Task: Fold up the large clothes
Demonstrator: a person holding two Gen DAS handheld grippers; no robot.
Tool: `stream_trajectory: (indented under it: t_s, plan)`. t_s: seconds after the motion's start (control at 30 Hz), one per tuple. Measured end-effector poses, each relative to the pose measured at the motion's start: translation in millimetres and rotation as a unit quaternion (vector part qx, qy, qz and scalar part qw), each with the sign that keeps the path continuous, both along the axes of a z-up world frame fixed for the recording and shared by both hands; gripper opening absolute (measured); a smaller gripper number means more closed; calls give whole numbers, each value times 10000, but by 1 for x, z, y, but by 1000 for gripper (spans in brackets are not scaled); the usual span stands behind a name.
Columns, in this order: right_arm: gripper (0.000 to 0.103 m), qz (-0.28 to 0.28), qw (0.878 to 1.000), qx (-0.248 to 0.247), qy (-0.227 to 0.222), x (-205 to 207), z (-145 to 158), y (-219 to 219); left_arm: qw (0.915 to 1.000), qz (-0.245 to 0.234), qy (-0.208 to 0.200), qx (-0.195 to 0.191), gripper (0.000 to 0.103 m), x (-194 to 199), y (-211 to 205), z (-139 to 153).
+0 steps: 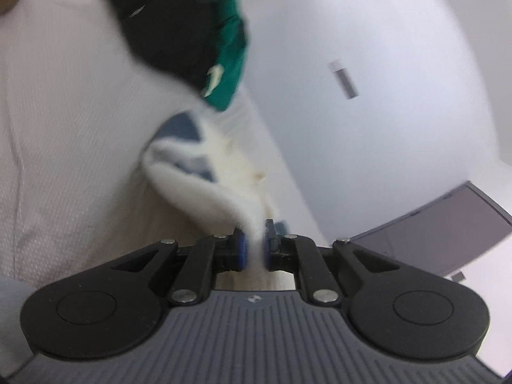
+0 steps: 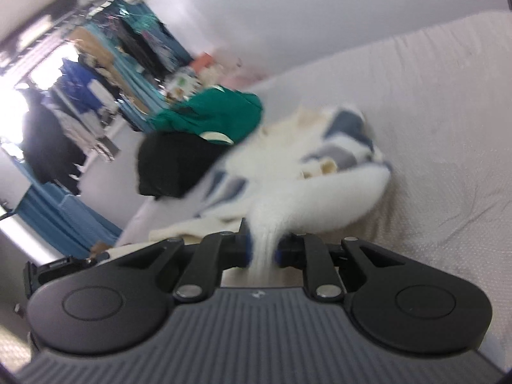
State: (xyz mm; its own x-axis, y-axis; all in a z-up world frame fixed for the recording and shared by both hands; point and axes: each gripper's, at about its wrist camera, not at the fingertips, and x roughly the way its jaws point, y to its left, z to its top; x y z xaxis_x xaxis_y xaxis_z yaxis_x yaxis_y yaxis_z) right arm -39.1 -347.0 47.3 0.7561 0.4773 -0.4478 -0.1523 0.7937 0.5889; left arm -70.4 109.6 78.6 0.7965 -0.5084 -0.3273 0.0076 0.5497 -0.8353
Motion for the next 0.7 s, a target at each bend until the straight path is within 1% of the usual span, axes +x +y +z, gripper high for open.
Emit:
stream_trajectory:
  t_s: [0.13,0.2,0.27,0.33,0.4,0.47,0.53,0.6,0.63,0.7]
  plan:
    - [16,20,9996,60,-290,-40,19,-2,9992,-129,-386,67,12,-40,-1,24]
    - [16,-17,9995,105,-314,-46,22,1,9989,-147,-437,20,12,-51,-1,27]
    - [17,-100,9994,156,-294,-47,22,0,9990,-160,-423,-41,12,-48,1,26]
    - [17,-176,9993,33,-338,-37,24,5,9990,-148,-418,74,12,-34,-5,26]
    - [17,-223,9991,-27,-365,-19,25,9,9991,-60,-382,187,12,-9,-7,28]
    - [17,-335,9990,130,-268,12,27,8,9991,-55,-350,229,12,27,-10,30]
    - [18,-457,9984,216,-244,39,29,3,9988,81,-306,368,12,69,-13,32]
    - [18,-587,9975,353,-198,73,26,0,9978,254,-265,547,12,110,-19,32]
    - [18,-694,9965,439,-139,96,23,0,9974,322,-230,609,12,131,-21,30]
    - [18,-882,9945,568,-5,133,14,-5,9968,453,-115,642,12,167,-25,22]
